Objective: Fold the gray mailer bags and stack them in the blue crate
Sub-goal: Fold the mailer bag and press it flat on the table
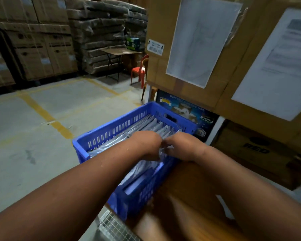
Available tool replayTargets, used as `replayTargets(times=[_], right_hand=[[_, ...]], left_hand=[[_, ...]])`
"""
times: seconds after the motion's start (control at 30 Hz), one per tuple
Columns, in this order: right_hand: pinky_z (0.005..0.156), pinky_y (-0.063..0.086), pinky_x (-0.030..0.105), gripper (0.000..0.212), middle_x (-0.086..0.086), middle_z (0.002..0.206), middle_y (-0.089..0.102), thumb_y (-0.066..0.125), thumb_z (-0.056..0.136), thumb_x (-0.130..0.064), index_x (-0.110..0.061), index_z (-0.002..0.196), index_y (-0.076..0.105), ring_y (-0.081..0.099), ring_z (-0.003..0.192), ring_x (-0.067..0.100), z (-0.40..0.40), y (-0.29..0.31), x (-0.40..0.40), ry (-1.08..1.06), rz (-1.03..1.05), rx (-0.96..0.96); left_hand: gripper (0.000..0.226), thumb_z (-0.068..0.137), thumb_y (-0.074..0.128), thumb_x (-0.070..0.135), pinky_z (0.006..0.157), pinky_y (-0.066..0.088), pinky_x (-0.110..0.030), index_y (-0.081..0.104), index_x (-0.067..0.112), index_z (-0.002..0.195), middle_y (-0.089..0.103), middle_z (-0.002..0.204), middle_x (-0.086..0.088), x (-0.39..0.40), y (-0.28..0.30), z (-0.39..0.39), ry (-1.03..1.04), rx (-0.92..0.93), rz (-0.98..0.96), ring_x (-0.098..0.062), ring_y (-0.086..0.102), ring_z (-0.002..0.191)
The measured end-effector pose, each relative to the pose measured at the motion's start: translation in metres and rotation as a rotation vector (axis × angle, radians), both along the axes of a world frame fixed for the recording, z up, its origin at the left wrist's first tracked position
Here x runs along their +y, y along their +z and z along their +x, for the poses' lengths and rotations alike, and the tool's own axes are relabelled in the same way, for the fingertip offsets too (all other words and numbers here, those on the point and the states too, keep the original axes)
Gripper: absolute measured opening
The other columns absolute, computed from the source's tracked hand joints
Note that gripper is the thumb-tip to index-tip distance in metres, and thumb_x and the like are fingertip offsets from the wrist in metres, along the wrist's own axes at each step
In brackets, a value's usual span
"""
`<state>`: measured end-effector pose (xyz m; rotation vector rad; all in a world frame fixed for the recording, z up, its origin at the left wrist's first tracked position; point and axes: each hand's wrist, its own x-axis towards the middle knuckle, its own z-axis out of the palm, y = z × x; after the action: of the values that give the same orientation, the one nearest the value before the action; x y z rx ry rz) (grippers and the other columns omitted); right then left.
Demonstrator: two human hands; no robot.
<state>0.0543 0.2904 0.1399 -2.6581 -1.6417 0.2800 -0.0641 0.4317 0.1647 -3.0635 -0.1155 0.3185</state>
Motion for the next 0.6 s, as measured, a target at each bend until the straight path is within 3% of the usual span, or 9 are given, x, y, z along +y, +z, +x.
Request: replayTargets(times=[0.07,0.17,0.23,0.33,0.43,0.6], right_hand=[[0.083,0.058,0.037,0.02,-0.014,0.106,0.075,0.062,0.1,-0.043,-0.039,0.117,0.071,0.068,0.095,0.009,0.001,0.008,-0.042,-0.041,0.005,-0.017],[0.077,0.057,0.042,0.019,-0.01,0.097,0.072,0.06,0.101,-0.045,-0.034,0.109,0.073,0.067,0.087,0.016,-0.002,0.014,-0.109,-0.116,-0.021,-0.036],[0.078,0.058,0.041,0.018,-0.012,0.098,0.072,0.061,0.101,-0.047,-0.037,0.111,0.072,0.066,0.087,0.012,-0.004,0.014,-0.156,-0.196,-0.034,-0.016],[0.081,0.06,0.041,0.018,-0.015,0.102,0.072,0.066,0.097,-0.049,-0.041,0.112,0.07,0.067,0.09,0.01,-0.009,0.006,-0.223,-0.317,-0.042,0.026],[0.085,0.058,0.042,0.024,-0.012,0.112,0.071,0.066,0.098,-0.051,-0.037,0.118,0.069,0.068,0.101,0.016,-0.017,-0.004,-0.288,-0.433,-0.089,0.049],[0.103,0.052,0.039,0.045,-0.007,0.14,0.063,0.068,0.1,-0.051,-0.034,0.141,0.063,0.06,0.128,0.019,-0.033,-0.037,-0.385,-0.579,-0.151,0.13]], left_hand=[[0.034,0.092,0.072,0.054,0.081,0.06,-0.042,0.068,0.027,0.112,0.066,0.098,0.003,-0.035,0.008,0.014,-0.067,-0.003,-0.006,-0.024,0.065,0.092],[0.026,0.094,0.066,0.05,0.076,0.056,-0.038,0.069,0.029,0.108,0.065,0.093,0.002,-0.092,0.016,0.03,-0.17,-0.043,-0.011,-0.026,0.067,0.092],[0.026,0.096,0.066,0.046,0.076,0.05,-0.037,0.07,0.028,0.114,0.068,0.103,-0.001,-0.132,0.018,0.039,-0.197,-0.035,-0.048,-0.025,0.066,0.096],[0.035,0.098,0.067,0.041,0.092,0.055,-0.042,0.066,0.028,0.131,0.069,0.122,-0.003,-0.191,0.013,0.055,-0.262,0.073,-0.098,-0.028,0.067,0.11],[0.043,0.091,0.075,0.045,0.096,0.058,-0.045,0.063,0.034,0.131,0.07,0.125,0.001,-0.24,-0.008,0.061,-0.328,0.079,-0.121,-0.024,0.068,0.11],[0.075,0.092,0.076,0.051,0.111,0.049,-0.041,0.046,0.026,0.156,0.05,0.156,-0.002,-0.308,-0.052,0.053,-0.311,0.095,-0.199,-0.024,0.052,0.139]])
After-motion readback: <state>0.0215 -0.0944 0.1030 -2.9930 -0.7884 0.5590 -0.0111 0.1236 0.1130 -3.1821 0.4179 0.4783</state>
